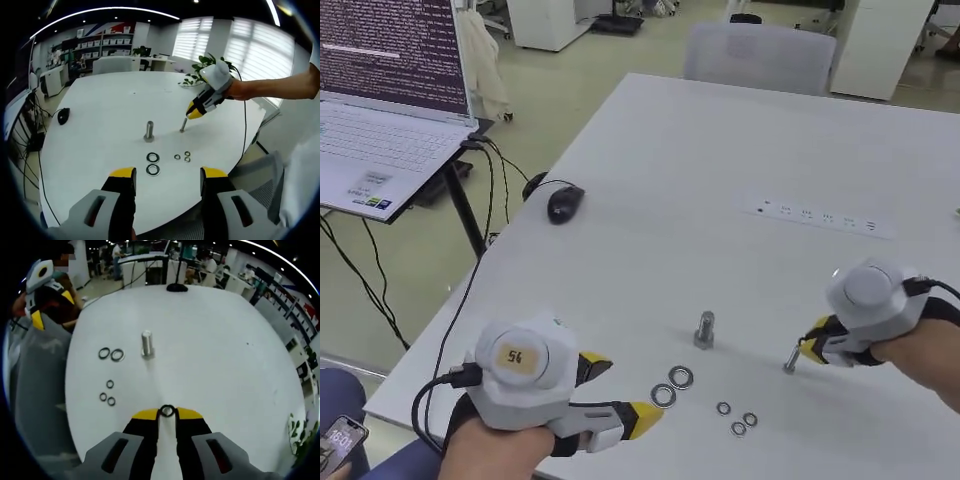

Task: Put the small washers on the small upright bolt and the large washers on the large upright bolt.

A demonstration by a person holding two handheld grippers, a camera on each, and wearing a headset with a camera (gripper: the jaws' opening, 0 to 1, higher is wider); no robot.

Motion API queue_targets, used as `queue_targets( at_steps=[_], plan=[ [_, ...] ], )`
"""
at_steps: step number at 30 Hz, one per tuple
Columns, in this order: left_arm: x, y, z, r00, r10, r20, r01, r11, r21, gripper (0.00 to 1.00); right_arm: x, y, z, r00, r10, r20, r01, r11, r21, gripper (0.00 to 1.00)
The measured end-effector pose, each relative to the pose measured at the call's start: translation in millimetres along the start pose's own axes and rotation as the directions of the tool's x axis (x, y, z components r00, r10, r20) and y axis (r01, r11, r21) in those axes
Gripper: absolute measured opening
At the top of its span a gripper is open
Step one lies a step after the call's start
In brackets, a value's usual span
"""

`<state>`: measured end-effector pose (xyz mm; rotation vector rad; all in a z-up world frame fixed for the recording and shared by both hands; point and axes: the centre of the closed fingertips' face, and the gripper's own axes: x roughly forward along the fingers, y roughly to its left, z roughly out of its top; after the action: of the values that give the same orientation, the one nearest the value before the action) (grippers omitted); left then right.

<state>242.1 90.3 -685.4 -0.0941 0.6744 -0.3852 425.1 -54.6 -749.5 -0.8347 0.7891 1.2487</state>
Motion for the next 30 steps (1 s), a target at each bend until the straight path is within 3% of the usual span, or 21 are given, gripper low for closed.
queue_targets(
  at_steps=[30],
  plan=[
    [-0.6,4.3,-5.5,1.0,0.003,-0.008,-0.003,1.0,-0.014,0.5,26.6,-7.9,-13.6,0.9962,0.03,-0.082,-0.033,0.999,-0.036,0.13]
  ],
)
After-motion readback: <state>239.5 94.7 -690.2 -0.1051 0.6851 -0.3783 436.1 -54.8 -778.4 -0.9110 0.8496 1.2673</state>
